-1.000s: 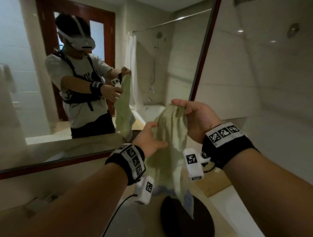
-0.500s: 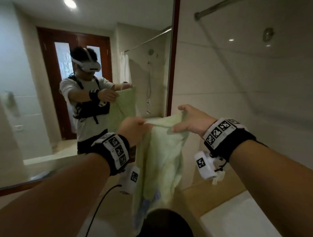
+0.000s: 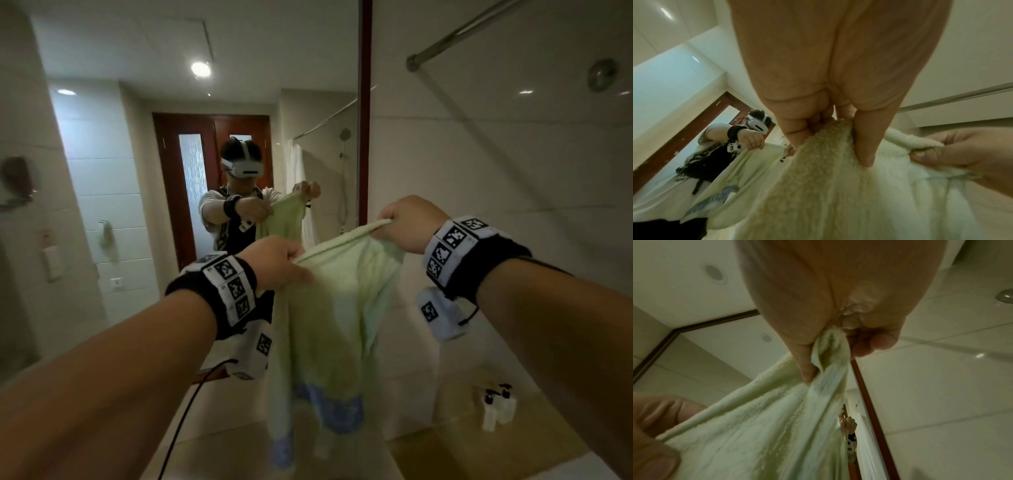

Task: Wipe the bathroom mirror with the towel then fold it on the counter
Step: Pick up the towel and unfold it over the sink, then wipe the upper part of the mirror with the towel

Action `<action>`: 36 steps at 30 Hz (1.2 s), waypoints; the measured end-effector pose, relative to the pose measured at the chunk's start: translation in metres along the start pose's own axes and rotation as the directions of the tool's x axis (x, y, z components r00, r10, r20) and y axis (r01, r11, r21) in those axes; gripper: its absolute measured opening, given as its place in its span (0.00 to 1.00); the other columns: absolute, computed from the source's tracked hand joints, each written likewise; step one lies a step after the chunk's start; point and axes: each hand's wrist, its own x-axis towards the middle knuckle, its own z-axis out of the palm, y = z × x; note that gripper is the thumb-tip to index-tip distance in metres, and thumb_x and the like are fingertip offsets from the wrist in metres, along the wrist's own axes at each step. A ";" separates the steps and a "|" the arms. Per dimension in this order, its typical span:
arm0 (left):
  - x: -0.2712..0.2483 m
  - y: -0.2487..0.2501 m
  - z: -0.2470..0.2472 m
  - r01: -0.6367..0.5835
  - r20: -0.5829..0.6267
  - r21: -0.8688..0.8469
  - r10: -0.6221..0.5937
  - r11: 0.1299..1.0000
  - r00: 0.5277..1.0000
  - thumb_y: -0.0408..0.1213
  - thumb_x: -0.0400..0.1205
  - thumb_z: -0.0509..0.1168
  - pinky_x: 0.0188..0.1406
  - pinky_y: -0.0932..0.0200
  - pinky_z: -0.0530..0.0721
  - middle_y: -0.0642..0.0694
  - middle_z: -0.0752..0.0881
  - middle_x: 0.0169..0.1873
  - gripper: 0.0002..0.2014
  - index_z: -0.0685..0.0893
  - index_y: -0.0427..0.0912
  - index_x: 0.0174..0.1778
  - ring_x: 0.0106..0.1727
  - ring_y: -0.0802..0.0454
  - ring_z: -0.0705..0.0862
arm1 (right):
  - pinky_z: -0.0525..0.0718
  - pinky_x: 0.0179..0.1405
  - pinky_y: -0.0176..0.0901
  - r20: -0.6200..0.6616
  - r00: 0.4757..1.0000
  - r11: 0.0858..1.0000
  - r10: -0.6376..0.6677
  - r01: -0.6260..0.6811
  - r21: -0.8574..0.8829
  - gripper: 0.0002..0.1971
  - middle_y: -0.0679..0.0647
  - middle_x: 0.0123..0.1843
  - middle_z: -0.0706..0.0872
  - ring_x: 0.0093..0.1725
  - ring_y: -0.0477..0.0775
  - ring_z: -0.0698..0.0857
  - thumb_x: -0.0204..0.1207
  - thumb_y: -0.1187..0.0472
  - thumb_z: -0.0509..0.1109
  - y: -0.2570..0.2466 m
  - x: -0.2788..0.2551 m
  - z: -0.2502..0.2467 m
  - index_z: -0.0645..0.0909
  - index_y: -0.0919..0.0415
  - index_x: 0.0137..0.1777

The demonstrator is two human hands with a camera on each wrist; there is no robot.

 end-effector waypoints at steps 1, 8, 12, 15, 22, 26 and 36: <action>0.004 -0.005 0.000 0.005 -0.009 0.034 -0.005 0.999 1.000 0.51 0.77 0.77 0.51 0.50 0.88 0.46 0.88 0.40 0.16 0.87 0.39 0.43 0.46 0.47 0.88 | 0.77 0.38 0.42 0.002 1.000 1.000 -0.002 0.002 0.015 0.09 0.50 0.42 0.86 0.47 0.56 0.85 0.81 0.53 0.70 -0.005 0.005 -0.003 0.89 0.52 0.43; 0.048 -0.022 -0.018 0.174 -0.109 -0.087 -0.183 0.981 0.977 0.62 0.82 0.66 0.44 0.44 0.94 0.42 0.92 0.34 0.26 0.89 0.39 0.39 0.35 0.42 0.92 | 0.84 0.21 0.40 0.091 0.979 0.850 0.185 -0.206 0.485 0.07 0.59 0.42 0.86 0.32 0.57 0.86 0.80 0.69 0.68 -0.022 0.042 -0.020 0.86 0.59 0.53; 0.072 -0.007 -0.020 0.226 -0.004 -0.544 -0.272 0.808 0.962 0.58 0.84 0.67 0.36 0.41 0.94 0.30 0.91 0.35 0.29 0.88 0.28 0.50 0.29 0.36 0.91 | 0.94 0.42 0.54 0.143 0.959 0.501 0.246 -0.253 0.828 0.12 0.66 0.54 0.90 0.48 0.61 0.92 0.81 0.74 0.65 -0.022 0.059 -0.024 0.87 0.63 0.56; 0.089 0.006 -0.023 0.242 0.112 -0.768 -0.247 0.593 0.962 0.53 0.87 0.65 0.38 0.45 0.94 0.30 0.89 0.40 0.25 0.84 0.29 0.60 0.32 0.39 0.91 | 0.93 0.46 0.58 0.169 0.951 0.297 0.260 -0.245 0.923 0.12 0.66 0.55 0.87 0.54 0.63 0.90 0.84 0.74 0.61 -0.018 0.072 -0.022 0.86 0.66 0.58; 0.126 0.024 -0.028 0.098 0.055 -0.951 -0.151 0.292 0.987 0.46 0.91 0.61 0.41 0.48 0.94 0.31 0.90 0.49 0.18 0.80 0.37 0.70 0.45 0.40 0.92 | 0.92 0.52 0.59 0.007 0.964 0.226 0.267 -0.070 0.972 0.14 0.65 0.53 0.87 0.55 0.67 0.90 0.83 0.72 0.63 -0.007 0.105 -0.019 0.86 0.64 0.63; 0.151 0.034 -0.030 -0.055 -0.090 -0.970 -0.137 0.239 0.986 0.43 0.90 0.62 0.43 0.48 0.94 0.37 0.94 0.43 0.11 0.85 0.44 0.64 0.41 0.43 0.95 | 0.93 0.48 0.58 -0.173 0.948 0.264 0.266 0.101 0.959 0.09 0.63 0.52 0.89 0.49 0.64 0.91 0.80 0.68 0.67 0.000 0.126 -0.021 0.85 0.60 0.56; 0.208 0.082 -0.082 -0.285 -0.318 -0.923 -0.095 0.259 0.943 0.38 0.87 0.67 0.48 0.47 0.90 0.37 0.89 0.41 0.06 0.85 0.40 0.53 0.45 0.40 0.87 | 0.84 0.48 0.43 -0.594 0.799 0.778 -0.093 0.431 0.457 0.05 0.51 0.46 0.86 0.43 0.43 0.84 0.73 0.58 0.77 0.016 0.176 -0.047 0.85 0.50 0.46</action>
